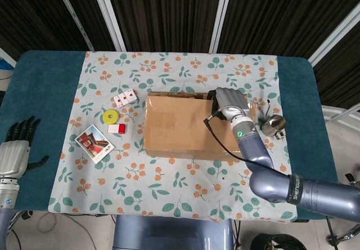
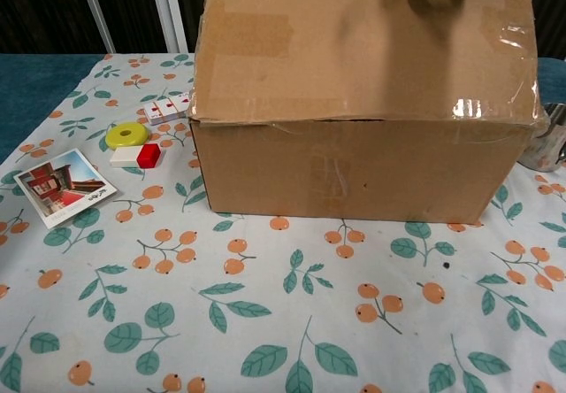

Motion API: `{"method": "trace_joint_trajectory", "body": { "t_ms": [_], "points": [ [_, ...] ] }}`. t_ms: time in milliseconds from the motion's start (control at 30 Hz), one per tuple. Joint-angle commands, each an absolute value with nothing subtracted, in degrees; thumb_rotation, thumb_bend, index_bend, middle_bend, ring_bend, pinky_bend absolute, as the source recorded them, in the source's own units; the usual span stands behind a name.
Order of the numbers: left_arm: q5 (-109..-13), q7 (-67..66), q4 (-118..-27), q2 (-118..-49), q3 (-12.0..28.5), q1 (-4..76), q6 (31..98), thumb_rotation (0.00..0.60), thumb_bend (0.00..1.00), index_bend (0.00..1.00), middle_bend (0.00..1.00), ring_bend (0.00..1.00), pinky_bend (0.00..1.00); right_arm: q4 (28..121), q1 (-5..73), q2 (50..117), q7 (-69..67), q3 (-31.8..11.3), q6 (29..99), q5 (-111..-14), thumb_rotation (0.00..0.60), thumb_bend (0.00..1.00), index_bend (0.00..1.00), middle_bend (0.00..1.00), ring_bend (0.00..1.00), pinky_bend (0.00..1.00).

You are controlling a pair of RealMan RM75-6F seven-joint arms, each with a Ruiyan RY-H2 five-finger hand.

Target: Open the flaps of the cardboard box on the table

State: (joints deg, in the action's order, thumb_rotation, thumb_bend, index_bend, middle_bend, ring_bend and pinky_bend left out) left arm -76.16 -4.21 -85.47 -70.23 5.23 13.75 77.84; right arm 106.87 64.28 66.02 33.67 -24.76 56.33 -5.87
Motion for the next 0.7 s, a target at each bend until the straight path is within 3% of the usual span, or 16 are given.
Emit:
{"method": "trace_joint_trajectory", "body": {
  "t_ms": [33, 700],
  "points": [
    [-75.98, -4.06, -85.22, -70.39, 5.47, 13.69, 77.87, 0.6, 0.17, 0.0, 0.0, 0.0, 0.0, 109.61, 65.63, 64.15, 32.82, -26.54, 56.6, -2.47, 0.6, 1.0, 0.53, 0.63, 0.61, 0.56],
    [-74.84, -4.11, -84.25, -71.09, 6.7, 13.65, 77.45, 0.6, 0.17, 0.0, 0.0, 0.0, 0.0, 116.6, 69.61, 55.79, 28.74, -31.44, 53.53, 12.16, 0.6, 1.0, 0.53, 0.63, 0.61, 0.56]
  ]
}}
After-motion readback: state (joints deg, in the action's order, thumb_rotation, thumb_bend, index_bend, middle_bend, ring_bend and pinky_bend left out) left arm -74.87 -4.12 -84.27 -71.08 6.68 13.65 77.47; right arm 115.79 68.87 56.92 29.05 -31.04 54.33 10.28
